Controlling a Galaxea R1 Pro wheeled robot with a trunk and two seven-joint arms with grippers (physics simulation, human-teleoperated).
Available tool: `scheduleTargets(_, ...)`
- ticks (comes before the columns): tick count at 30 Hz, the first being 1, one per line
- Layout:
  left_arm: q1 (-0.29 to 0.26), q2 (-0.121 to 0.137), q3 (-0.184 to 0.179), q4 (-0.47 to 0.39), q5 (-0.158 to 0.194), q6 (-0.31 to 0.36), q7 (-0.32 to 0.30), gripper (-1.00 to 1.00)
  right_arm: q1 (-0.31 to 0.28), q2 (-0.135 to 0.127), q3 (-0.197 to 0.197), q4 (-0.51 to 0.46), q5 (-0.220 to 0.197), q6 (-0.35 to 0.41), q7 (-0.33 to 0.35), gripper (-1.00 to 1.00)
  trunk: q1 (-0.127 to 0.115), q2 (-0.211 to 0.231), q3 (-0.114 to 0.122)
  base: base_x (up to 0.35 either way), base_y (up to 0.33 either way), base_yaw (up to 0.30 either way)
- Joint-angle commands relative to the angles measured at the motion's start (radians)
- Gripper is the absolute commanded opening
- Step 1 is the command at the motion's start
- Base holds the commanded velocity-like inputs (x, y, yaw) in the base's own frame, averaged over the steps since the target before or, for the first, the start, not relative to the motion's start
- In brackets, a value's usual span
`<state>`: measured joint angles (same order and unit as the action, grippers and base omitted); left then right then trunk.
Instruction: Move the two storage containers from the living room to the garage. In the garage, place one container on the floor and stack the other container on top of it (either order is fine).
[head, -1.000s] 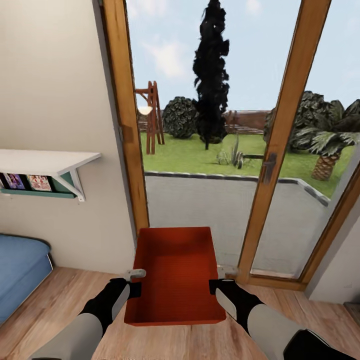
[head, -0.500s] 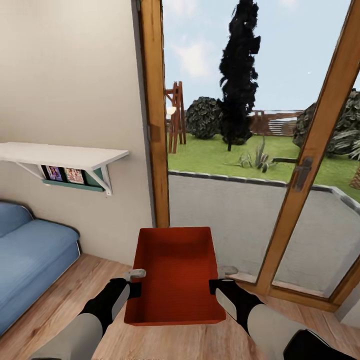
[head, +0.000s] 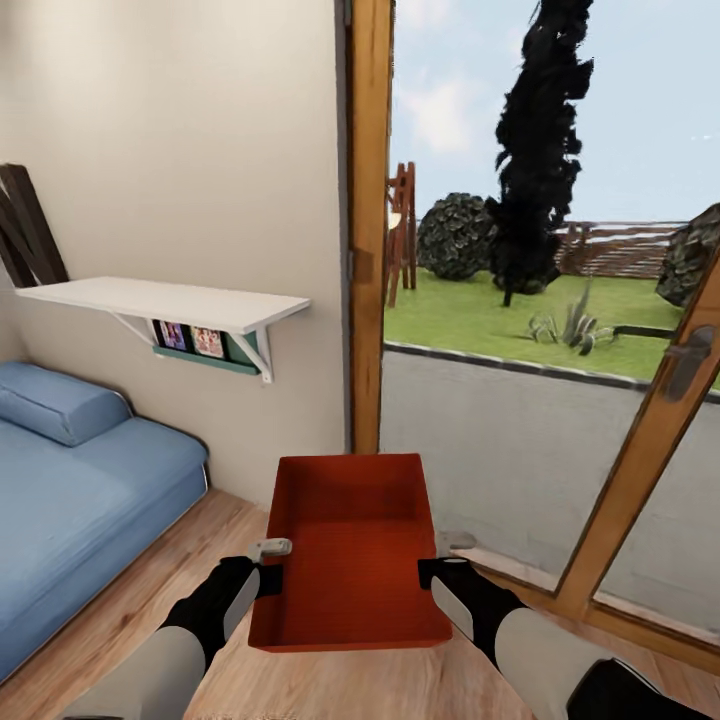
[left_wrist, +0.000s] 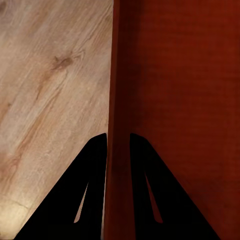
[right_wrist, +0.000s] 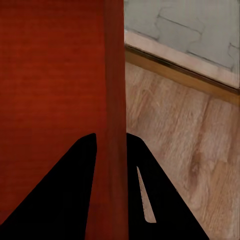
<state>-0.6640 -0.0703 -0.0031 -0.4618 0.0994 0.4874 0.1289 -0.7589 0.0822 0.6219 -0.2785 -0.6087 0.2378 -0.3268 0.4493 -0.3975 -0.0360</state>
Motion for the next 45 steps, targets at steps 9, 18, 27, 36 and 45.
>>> scheduleTargets(9, 0.000, 0.003, -0.005, 0.018, -0.018, 0.008, 0.043, -1.00, -0.002, -0.001, 0.002, -0.008, 0.001, 0.003, -0.006, -1.00, 0.001, -0.003, -0.002, 0.000, 0.000, 0.300)
scheduleTargets(18, 0.000, 0.003, -0.005, 0.018, -0.018, 0.008, 0.043, -1.00, -0.002, -0.001, 0.002, -0.007, 0.001, 0.003, -0.006, -1.00, 0.001, -0.003, -0.002, 0.000, 0.000, 0.300)
scheduleTargets(27, 0.000, 0.003, -0.005, 0.018, -0.018, 0.008, 0.043, -1.00, -0.002, -0.001, 0.002, -0.007, 0.001, 0.003, -0.006, -1.00, 0.001, -0.003, -0.002, 0.000, 0.000, 0.300)
scheduleTargets(36, 0.000, 0.003, -0.005, 0.018, -0.018, 0.008, 0.043, -1.00, -0.002, -0.001, 0.002, -0.007, 0.001, 0.003, -0.006, -1.00, 0.001, -0.003, -0.002, 0.000, 0.000, 0.300)
scheduleTargets(45, 0.000, 0.004, -0.005, 0.018, -0.018, 0.008, 0.043, -1.00, -0.002, -0.001, 0.002, -0.007, 0.001, 0.003, -0.006, -1.00, 0.001, -0.003, -0.002, 0.000, 0.000, 0.300)
